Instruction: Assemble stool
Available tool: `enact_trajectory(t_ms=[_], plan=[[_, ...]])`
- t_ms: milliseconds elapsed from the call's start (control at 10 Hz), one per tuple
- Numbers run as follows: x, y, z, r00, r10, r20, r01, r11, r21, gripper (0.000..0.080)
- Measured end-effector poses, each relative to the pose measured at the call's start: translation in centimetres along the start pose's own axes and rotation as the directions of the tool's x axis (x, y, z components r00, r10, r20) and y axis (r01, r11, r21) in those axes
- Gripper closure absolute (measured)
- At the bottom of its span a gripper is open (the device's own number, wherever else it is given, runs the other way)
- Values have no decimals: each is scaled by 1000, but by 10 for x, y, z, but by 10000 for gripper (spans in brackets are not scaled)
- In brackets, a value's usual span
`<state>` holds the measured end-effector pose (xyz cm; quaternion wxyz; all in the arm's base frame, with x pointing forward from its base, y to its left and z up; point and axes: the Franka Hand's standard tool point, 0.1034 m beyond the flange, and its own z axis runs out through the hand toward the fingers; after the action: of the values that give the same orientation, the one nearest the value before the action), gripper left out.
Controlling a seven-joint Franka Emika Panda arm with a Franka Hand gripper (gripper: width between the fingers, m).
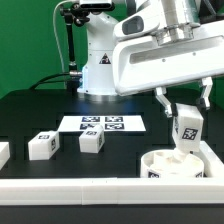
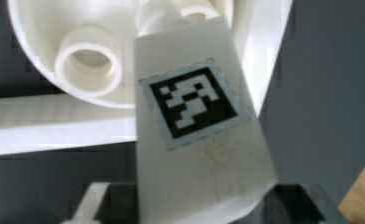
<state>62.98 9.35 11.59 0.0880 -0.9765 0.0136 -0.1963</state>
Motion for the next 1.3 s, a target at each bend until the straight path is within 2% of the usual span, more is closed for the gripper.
enact_trajectory(t_ms=[100, 300, 500, 700, 1000, 1300], plan=[[2, -11, -1, 1000, -3, -4, 3, 1000, 10, 476], [3, -21, -1, 1000, -5, -8, 5, 1000, 17, 476], [4, -19, 0, 999, -8, -38, 8, 1000, 12, 476], [6, -16, 1, 990, -12, -138, 12, 1000, -1, 476], [13, -18, 3, 993, -16, -117, 17, 1000, 6, 476], [8, -15, 4, 993, -17, -113, 18, 1000, 3, 476]])
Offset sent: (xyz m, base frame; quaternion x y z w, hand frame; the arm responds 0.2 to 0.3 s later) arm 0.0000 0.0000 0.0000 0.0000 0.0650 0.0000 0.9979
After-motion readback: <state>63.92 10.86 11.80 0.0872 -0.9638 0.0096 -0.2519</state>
